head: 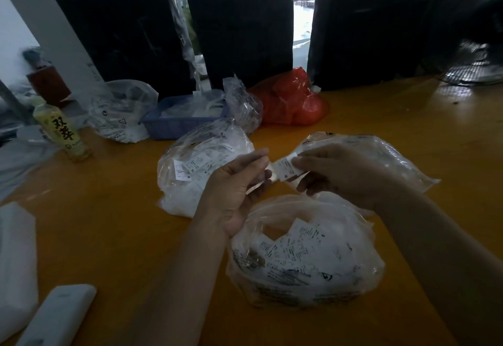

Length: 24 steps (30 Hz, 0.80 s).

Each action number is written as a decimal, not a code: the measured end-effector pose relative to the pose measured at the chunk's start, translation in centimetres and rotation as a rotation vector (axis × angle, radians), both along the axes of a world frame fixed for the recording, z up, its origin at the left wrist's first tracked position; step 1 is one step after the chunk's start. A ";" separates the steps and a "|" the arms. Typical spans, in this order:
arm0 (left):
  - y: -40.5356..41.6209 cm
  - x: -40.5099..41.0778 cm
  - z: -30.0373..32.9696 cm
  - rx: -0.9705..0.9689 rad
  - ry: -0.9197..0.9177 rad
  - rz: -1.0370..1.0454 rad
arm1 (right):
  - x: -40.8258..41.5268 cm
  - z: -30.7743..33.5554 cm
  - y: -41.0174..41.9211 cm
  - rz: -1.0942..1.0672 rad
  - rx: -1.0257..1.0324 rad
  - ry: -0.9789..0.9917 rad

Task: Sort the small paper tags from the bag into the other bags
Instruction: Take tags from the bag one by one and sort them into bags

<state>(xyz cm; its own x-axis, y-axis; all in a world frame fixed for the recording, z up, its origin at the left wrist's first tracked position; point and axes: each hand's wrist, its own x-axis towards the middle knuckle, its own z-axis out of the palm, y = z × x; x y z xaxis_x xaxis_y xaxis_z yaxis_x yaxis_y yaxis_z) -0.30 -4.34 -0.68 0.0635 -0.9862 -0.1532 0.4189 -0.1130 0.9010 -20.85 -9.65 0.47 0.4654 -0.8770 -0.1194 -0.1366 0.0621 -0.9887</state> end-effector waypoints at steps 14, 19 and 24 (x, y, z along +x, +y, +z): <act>-0.1 -0.6 -0.4 0.007 0.077 -0.004 | 0.1 0.5 0.3 -0.044 -0.156 -0.068; -0.3 -0.4 -0.2 0.010 0.067 -0.002 | 0.3 0.3 0.4 -0.062 -0.247 0.028; -0.2 -0.6 -0.5 0.004 0.046 0.036 | 0.3 0.2 0.3 -0.107 -0.319 0.081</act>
